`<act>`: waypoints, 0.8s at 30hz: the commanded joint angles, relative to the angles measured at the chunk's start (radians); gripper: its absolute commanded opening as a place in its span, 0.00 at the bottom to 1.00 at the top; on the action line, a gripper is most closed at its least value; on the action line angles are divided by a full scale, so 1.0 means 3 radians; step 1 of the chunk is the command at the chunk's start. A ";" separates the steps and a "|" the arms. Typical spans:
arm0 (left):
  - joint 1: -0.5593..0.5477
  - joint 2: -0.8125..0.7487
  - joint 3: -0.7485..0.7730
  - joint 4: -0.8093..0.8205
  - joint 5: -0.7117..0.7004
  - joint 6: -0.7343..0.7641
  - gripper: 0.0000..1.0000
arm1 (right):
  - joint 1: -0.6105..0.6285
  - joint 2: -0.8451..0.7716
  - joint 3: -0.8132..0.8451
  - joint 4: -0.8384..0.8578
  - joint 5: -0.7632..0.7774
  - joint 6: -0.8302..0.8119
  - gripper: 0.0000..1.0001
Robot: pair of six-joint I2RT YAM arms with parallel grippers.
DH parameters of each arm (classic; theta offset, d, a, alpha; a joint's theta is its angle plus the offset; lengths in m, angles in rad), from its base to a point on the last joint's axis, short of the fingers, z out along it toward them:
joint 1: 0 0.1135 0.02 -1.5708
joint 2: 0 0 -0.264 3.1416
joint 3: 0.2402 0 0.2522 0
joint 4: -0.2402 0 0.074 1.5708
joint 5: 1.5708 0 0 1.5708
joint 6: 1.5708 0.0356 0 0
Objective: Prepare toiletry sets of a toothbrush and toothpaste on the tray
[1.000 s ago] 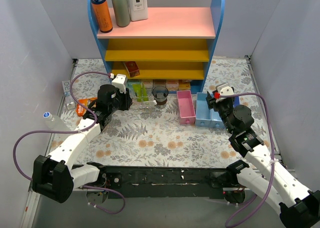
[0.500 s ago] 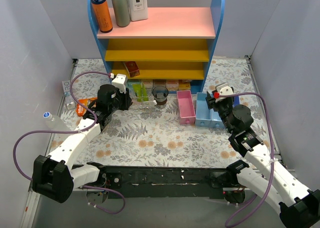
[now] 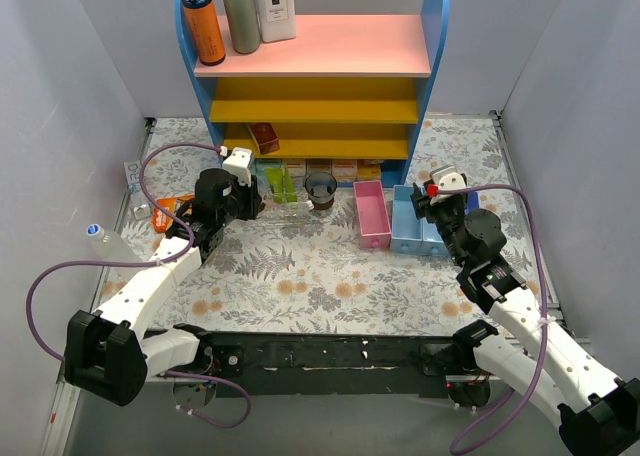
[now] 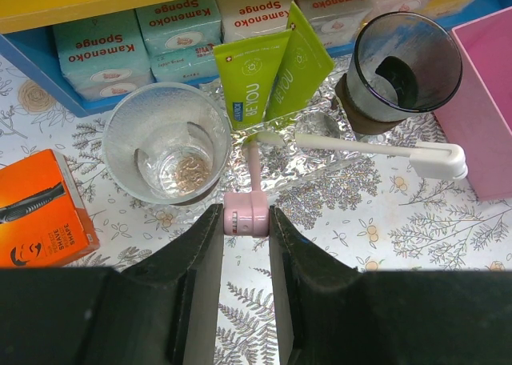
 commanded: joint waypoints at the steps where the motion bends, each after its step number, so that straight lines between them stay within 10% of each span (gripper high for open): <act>1: -0.0009 -0.0071 0.0032 0.0084 -0.0036 0.0022 0.00 | -0.0009 -0.0018 -0.0025 0.0130 0.0015 0.0025 0.64; 24: -0.0020 -0.0046 0.0001 0.0084 0.0025 -0.0003 0.01 | -0.0009 -0.0034 -0.0020 0.0104 0.0025 0.0025 0.65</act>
